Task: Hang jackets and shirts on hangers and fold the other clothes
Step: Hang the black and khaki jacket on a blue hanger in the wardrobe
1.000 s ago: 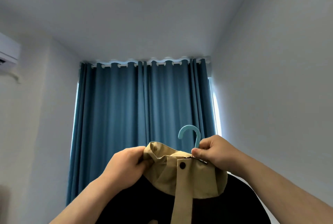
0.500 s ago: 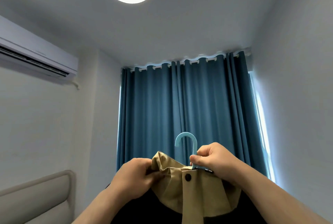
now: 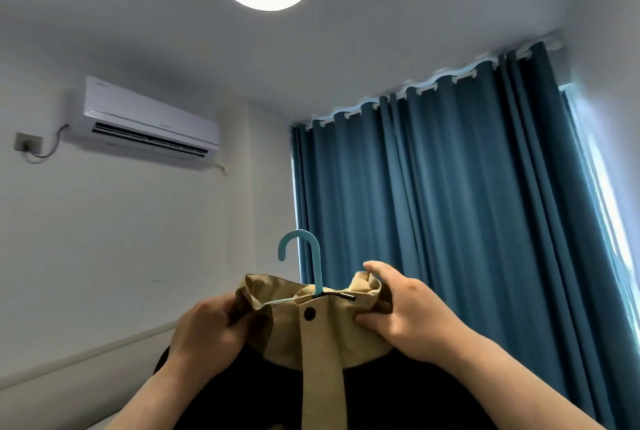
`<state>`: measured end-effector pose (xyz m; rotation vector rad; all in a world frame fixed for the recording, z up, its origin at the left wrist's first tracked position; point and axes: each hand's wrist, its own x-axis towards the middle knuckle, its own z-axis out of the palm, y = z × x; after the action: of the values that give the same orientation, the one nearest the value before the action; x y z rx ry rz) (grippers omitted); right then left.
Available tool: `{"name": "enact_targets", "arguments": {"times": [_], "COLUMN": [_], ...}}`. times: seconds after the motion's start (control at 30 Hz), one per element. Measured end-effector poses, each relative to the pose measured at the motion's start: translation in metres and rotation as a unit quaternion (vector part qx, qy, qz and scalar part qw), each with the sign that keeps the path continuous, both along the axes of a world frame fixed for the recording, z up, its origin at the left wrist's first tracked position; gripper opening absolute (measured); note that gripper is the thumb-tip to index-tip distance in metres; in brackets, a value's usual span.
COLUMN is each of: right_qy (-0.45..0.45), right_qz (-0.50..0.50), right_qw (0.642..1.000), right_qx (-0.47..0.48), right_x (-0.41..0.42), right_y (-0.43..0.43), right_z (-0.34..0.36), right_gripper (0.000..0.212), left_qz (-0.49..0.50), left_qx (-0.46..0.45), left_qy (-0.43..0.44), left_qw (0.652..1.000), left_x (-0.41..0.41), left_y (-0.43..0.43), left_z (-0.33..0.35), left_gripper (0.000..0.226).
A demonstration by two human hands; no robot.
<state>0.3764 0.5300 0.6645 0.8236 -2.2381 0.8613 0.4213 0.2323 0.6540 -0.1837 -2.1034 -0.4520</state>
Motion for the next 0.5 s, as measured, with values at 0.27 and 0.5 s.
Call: {"name": "enact_targets", "arguments": {"times": [0.27, 0.5], "right_qy": [-0.004, -0.031], "right_qz": [0.140, 0.223], "right_qw": [0.990, 0.973], "right_qx": [-0.016, -0.038], "right_x": [0.021, 0.041], "right_y": [-0.107, -0.215], "right_z": [0.005, -0.012], "right_gripper": [0.022, 0.012], "left_qz": [0.088, 0.151], "left_qx": [0.028, 0.046], "left_qy": [0.018, 0.015], "left_qw": [0.996, 0.987], "left_x": [0.083, 0.147], "left_y": [-0.079, -0.158], "left_z": [-0.011, -0.016], "left_gripper": [0.019, 0.030]}}
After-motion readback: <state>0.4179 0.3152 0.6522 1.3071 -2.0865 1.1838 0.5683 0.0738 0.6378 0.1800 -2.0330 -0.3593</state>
